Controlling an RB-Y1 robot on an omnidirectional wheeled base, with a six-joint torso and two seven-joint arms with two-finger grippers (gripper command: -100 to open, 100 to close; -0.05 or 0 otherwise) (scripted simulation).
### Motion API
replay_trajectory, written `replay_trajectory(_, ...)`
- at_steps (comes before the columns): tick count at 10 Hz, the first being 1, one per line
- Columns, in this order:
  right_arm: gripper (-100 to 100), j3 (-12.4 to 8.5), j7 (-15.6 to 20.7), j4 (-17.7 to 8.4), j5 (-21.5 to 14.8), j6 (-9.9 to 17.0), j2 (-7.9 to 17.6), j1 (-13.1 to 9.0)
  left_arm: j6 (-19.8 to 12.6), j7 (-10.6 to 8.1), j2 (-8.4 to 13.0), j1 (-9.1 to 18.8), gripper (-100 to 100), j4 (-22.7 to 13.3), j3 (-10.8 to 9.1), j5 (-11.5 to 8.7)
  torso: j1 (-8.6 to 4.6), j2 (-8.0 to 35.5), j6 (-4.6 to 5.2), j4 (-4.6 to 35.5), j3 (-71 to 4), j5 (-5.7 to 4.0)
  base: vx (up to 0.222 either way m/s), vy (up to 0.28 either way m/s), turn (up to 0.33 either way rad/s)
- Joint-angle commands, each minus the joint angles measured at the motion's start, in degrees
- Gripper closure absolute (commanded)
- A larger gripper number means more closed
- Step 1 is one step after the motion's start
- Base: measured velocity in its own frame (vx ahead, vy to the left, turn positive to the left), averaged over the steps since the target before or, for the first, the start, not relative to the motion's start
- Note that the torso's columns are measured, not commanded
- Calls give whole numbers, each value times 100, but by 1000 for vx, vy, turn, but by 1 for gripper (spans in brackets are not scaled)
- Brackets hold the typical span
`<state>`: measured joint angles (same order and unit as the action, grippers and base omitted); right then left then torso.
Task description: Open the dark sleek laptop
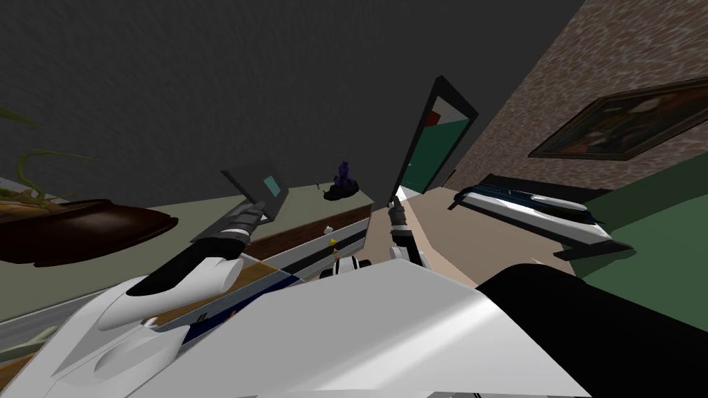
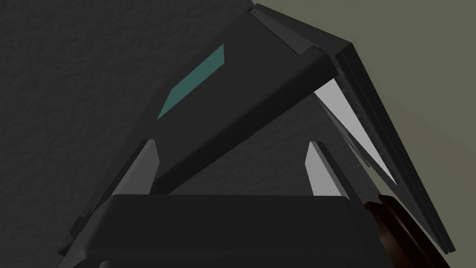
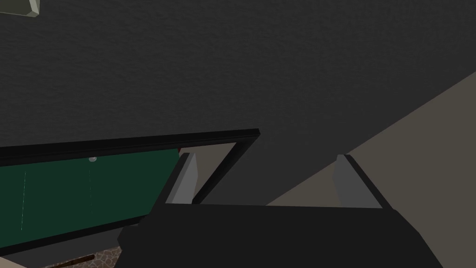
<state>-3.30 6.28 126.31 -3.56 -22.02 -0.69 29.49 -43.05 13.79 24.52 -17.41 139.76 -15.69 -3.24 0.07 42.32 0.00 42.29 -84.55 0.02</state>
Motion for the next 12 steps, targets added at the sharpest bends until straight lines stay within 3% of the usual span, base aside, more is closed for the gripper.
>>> replay_trajectory(1,0,0,0,0,0,0,0,0,-107,4,63,22,-100,21,-30,-19,-3,-2,0,0,-1,-1,21,-29,8)
replay_trajectory(3,0,-1,0,0,0,0,1,1,-157,3,76,27,-100,47,-48,-23,15,-21,0,-5,-11,4,82,20,-16)
replay_trajectory(4,0,-1,0,0,0,0,1,0,-166,3,77,28,100,52,-50,-23,3,-8,0,-4,-7,2,9,3,2)
replay_trajectory(5,0,-1,0,0,0,0,1,0,-176,-192,-58,124,100,26,-72,-162,-9,10,0,3,5,-3,-6,36,59)
replay_trajectory(6,0,-1,0,0,0,0,1,0,-176,-192,-58,124,100,26,-72,-162,9,16,7,6,16,29,-9,38,35)
replay_trajectory(12,0,-1,0,0,0,0,1,-1,-208,-779,-463,410,100,-47,-138,-579,-8,-19,11,-3,-11,-1,-20,34,25)
